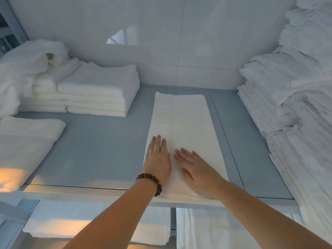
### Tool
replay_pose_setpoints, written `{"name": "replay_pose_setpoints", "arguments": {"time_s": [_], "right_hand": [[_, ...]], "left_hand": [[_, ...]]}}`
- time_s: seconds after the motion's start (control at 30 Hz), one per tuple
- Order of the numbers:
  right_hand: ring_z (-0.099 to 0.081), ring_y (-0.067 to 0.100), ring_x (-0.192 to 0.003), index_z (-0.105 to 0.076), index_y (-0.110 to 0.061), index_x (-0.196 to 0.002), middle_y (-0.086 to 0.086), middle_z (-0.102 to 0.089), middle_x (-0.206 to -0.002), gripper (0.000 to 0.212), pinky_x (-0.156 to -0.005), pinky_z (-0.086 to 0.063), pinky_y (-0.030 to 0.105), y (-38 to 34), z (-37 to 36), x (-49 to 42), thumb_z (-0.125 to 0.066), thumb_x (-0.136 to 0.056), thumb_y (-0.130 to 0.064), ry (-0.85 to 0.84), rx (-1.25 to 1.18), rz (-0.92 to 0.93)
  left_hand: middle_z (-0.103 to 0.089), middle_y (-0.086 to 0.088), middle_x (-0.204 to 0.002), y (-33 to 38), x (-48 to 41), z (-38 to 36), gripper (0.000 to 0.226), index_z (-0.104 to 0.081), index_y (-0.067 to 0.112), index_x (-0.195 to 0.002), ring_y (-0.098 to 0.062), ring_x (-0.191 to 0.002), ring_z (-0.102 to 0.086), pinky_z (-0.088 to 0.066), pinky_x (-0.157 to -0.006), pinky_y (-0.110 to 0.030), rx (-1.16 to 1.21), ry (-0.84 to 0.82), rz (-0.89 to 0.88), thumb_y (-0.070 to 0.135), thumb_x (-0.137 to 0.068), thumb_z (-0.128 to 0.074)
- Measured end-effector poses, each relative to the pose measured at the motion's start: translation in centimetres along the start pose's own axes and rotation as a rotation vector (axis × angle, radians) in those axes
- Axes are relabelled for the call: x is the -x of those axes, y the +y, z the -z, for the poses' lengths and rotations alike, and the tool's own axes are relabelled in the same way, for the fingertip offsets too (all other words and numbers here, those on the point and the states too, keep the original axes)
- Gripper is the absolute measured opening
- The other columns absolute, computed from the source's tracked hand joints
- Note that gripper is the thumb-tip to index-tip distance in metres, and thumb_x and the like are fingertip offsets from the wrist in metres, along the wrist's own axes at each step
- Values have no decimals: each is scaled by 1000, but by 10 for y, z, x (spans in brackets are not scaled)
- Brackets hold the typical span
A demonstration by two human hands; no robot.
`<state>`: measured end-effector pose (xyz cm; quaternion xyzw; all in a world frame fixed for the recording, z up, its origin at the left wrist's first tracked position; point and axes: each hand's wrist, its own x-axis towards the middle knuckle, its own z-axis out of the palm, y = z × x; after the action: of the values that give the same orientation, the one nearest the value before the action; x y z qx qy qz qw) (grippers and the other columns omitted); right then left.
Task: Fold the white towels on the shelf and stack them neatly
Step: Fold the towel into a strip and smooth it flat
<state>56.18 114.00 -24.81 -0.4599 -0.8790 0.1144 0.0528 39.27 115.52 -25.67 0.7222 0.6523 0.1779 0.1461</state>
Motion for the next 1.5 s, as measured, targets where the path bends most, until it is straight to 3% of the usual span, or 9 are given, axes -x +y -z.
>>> {"name": "replay_pose_setpoints", "arguments": {"time_s": [0.17,0.27,0.37,0.57,0.67,0.87,1.03,1.2,1.5], "right_hand": [[17,5,-142,12,-34,-147,-17,19,-152,78,-116,11,40,56,0,8,17,-77,-70,-98,209,-206],[17,10,-143,6,-25,-149,-9,15,-156,96,-117,7,44,96,17,3,27,-68,-70,-56,268,-423],[17,6,-141,-5,-22,-150,-11,12,-154,102,-119,5,40,86,23,-25,32,-68,-69,24,200,-272],[11,5,-143,-1,-29,-150,-12,6,-157,68,-117,7,41,92,8,-80,1,-88,-57,-43,183,-172],[9,13,-145,1,-22,-151,-4,8,-159,59,-116,4,50,134,21,-104,-11,-98,-47,-34,288,-499],[7,12,-145,-8,-37,-149,-9,4,-158,49,-117,3,49,104,17,-167,-18,-101,-42,-76,169,-79],[3,21,-146,-5,-35,-149,-4,4,-159,54,-114,0,59,171,34,-202,-12,-98,-51,-32,241,-574],[4,15,-146,-8,-40,-148,-6,4,-159,54,-116,1,51,137,21,-211,-15,-96,-55,-83,168,-228],[4,20,-146,-6,-30,-150,2,3,-159,54,-116,1,52,98,10,-127,-15,-99,-46,-21,129,-434]], "left_hand": [[13,-9,-157,-9,5,-13,77,11,5,-148,-21,-144,15,7,-118,-40,-253,-140,29,54,-95,-16],[-20,-13,-153,5,8,-1,73,-22,6,-145,-26,-143,-11,7,-115,-50,-363,-123,52,56,-93,-17],[-51,-9,-119,19,-18,8,44,-53,12,-114,-28,-117,-42,-17,-111,-50,-341,80,-17,39,-93,-25],[9,-9,-158,6,-77,-26,69,1,11,-150,-25,-145,13,6,-118,-44,-269,-100,-60,49,-93,-6],[13,-5,-158,1,-76,-36,79,7,18,-150,-25,-144,17,8,-117,-46,-285,-77,-96,59,-82,3],[18,1,-156,4,-75,-33,74,16,27,-148,-24,-141,24,10,-115,-47,-287,-75,-93,63,-87,-4],[17,0,-157,5,-74,-30,70,11,29,-149,-24,-142,24,10,-115,-47,-287,-91,-96,62,-89,-8],[17,1,-157,3,-74,-32,71,11,29,-149,-23,-142,24,9,-115,-48,-288,-96,-85,63,-89,-8],[9,-1,-158,2,-76,-33,65,5,26,-150,-23,-144,14,7,-117,-46,-330,-115,-87,55,-93,-6]]}}
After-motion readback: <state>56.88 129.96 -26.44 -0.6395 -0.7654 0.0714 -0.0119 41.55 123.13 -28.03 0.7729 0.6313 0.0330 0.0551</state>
